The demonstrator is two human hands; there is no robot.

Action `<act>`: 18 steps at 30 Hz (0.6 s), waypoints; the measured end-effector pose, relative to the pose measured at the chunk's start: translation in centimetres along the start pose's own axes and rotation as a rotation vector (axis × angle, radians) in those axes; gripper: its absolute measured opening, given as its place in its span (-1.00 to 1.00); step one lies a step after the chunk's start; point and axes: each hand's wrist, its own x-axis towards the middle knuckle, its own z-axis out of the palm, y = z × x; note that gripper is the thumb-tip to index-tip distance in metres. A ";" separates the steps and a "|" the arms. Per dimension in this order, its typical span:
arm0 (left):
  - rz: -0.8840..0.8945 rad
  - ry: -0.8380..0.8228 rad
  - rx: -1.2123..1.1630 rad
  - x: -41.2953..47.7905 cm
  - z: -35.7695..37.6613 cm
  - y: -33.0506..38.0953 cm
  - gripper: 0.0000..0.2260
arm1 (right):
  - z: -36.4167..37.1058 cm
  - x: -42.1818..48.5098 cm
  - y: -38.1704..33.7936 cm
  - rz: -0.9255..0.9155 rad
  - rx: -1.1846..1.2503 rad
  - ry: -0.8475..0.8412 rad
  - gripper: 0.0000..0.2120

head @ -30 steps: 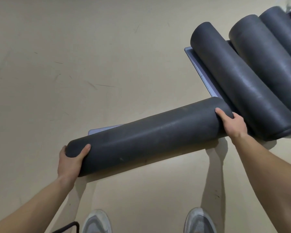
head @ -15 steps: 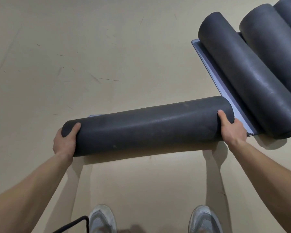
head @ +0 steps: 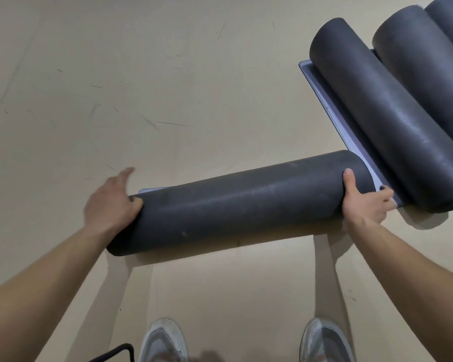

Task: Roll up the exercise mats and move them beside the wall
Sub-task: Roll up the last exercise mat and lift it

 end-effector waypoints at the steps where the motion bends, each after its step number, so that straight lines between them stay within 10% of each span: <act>1: 0.125 -0.079 -0.008 0.2 0.2 1.8 -0.44 | 0.4 -0.7 0.1 0.095 0.025 0.041 0.00; 3: 0.256 -0.347 0.054 0.7 1.6 5.2 -0.48 | 1.5 -2.3 0.7 0.279 0.061 0.043 0.03; 6: 0.273 -0.578 0.122 0.8 2.6 8.5 0.00 | 2.7 -3.9 1.9 0.429 0.209 -0.033 0.10; 13: 0.003 -0.805 -0.171 -3.0 6.7 9.8 -0.15 | 4.4 -5.2 -2.1 -0.128 0.345 -0.560 0.01; 18: 0.172 -0.681 -0.120 -4.0 8.5 13.3 0.04 | 5.4 -7.2 1.2 -0.005 0.350 -0.829 -0.16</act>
